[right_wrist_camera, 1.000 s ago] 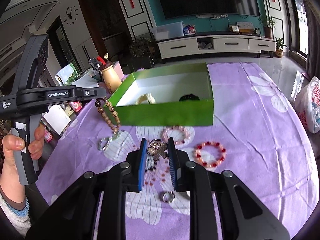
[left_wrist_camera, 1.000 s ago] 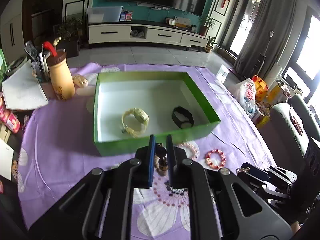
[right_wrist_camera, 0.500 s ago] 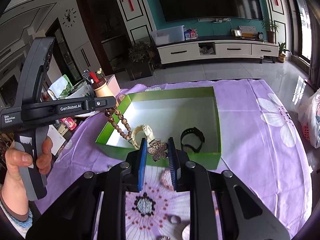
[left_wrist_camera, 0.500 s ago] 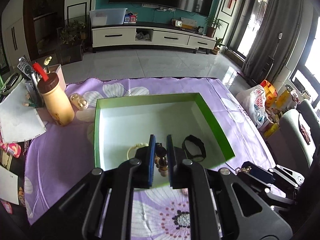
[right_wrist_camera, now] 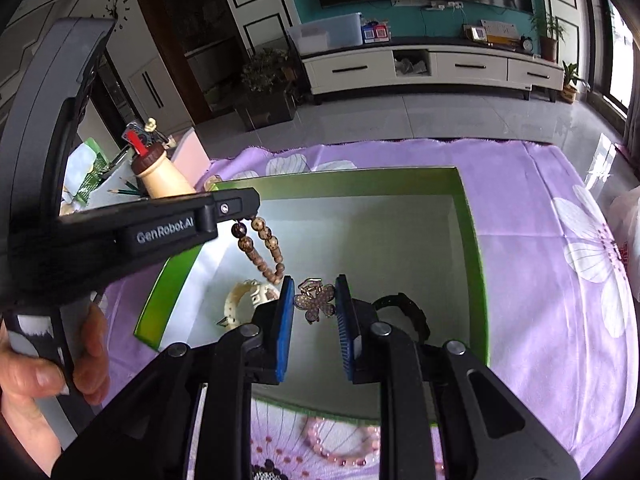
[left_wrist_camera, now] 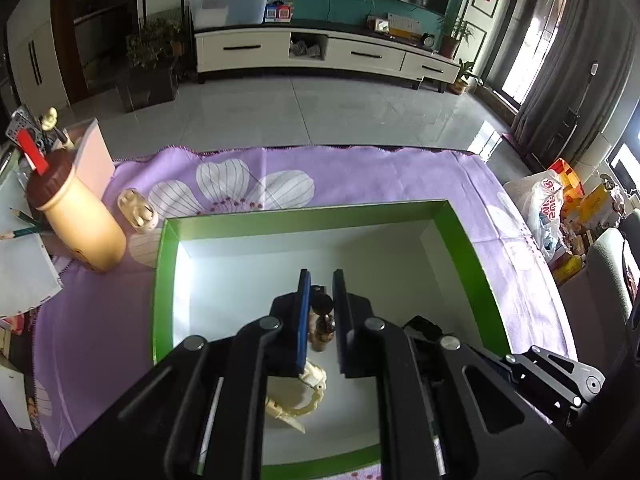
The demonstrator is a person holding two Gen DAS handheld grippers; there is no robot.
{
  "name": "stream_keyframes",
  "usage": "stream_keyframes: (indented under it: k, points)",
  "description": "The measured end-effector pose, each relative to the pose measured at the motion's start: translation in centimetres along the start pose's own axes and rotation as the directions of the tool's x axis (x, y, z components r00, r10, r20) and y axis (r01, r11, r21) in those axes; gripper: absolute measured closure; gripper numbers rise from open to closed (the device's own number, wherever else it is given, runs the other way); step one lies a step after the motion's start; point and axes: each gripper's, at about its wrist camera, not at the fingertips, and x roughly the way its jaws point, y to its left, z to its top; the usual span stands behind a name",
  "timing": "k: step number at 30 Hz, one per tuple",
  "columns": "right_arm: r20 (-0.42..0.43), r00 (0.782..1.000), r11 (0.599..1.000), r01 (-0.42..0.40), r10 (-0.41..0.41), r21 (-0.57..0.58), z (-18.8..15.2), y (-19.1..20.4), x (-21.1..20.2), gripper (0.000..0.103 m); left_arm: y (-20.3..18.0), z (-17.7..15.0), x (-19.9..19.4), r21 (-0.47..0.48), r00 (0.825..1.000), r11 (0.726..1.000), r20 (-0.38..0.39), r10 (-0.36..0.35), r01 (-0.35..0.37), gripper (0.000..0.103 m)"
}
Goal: Organize jewelry
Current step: 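Carry the brooch and bead bracelet over the green box with both tools, then open both tools to release the brooch and bead bracelet into the box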
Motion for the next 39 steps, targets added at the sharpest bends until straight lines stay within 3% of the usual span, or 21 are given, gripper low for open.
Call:
stream_keyframes:
  k: [9,16,23,28,31,39]
  points:
    - [-0.079,0.997,0.998,0.030,-0.025,0.053,1.1,-0.6,3.6,0.082,-0.1,-0.3,3.1,0.008,0.998,0.999,-0.052,0.039,-0.039,0.092]
    - [-0.072,0.996,0.995,0.058,-0.052,0.081,1.0,-1.7,3.5,0.076,0.1,-0.8,2.8,0.001,0.998,1.000,-0.057,0.025,-0.025,0.092]
    - [-0.020,1.000,0.995,0.021,-0.019,0.100,-0.5,-2.1,0.6,0.075,1.2,-1.5,0.2,-0.020,1.000,1.000,-0.024,-0.001,0.001,0.053]
    - [0.046,0.999,0.998,-0.004,0.001,0.067,-2.6,-1.5,-3.5,0.073,2.2,-3.0,-3.6,-0.017,1.000,1.000,0.015,-0.001,0.001,0.044]
    - [0.076,0.997,0.998,-0.021,0.017,0.059,-3.8,-1.4,-5.9,0.067,3.2,-4.4,-6.2,-0.031,0.999,1.000,0.035,-0.003,0.004,0.041]
    - [0.079,0.996,0.999,-0.030,0.027,0.029,-8.9,-0.9,-10.6,0.059,6.0,-12.2,-11.0,-0.068,0.999,0.998,0.041,0.005,-0.002,0.038]
